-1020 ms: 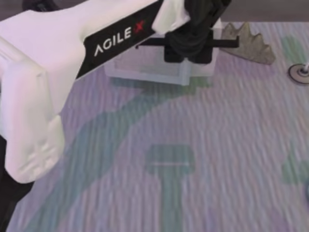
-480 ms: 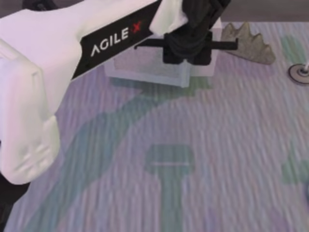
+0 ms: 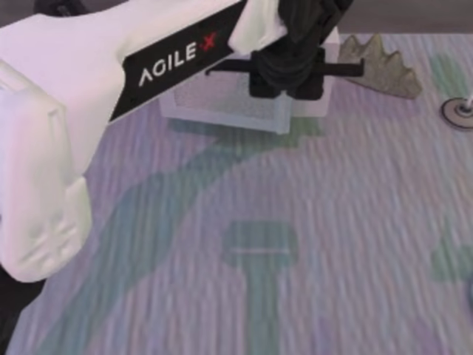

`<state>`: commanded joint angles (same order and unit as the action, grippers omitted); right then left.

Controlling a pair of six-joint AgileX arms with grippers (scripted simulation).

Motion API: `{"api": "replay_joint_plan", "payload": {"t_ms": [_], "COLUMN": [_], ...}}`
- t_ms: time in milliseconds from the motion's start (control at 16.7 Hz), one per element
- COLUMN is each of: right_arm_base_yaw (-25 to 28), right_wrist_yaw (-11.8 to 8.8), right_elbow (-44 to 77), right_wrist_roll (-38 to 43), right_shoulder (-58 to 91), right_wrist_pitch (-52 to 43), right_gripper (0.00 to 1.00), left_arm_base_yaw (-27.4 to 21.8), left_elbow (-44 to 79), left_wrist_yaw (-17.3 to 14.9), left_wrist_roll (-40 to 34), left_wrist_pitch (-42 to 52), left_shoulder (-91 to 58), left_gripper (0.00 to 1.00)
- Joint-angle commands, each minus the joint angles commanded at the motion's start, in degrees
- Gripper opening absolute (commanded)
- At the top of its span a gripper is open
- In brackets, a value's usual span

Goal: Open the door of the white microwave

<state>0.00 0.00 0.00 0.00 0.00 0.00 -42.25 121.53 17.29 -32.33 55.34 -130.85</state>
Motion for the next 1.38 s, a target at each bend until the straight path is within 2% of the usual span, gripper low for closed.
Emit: {"api": "replay_joint_plan", "payload": {"t_ms": [720,1140,1380], "right_arm_base_yaw": [0.00,0.00,0.00], "right_wrist_yaw": [0.00,0.00,0.00], "right_elbow": [0.00,0.00,0.00], "right_wrist_roll": [0.00,0.00,0.00], "right_shoulder": [0.00,0.00,0.00], "right_wrist_pitch": [0.00,0.00,0.00], "right_gripper": [1.00,1.00,1.00], "left_arm_base_yaw": [-0.36,0.20,0.22], "left_elbow": [0.15,-7.76,-8.09], "left_wrist_yaw": [-0.35,-1.80,-1.85], "left_wrist_roll": [-0.11,3.89,4.10], "left_wrist_pitch": [-0.21,-4.30,-4.43], "left_shoulder": [0.23,4.67,4.82], "left_gripper": [0.00,0.00,0.00]}}
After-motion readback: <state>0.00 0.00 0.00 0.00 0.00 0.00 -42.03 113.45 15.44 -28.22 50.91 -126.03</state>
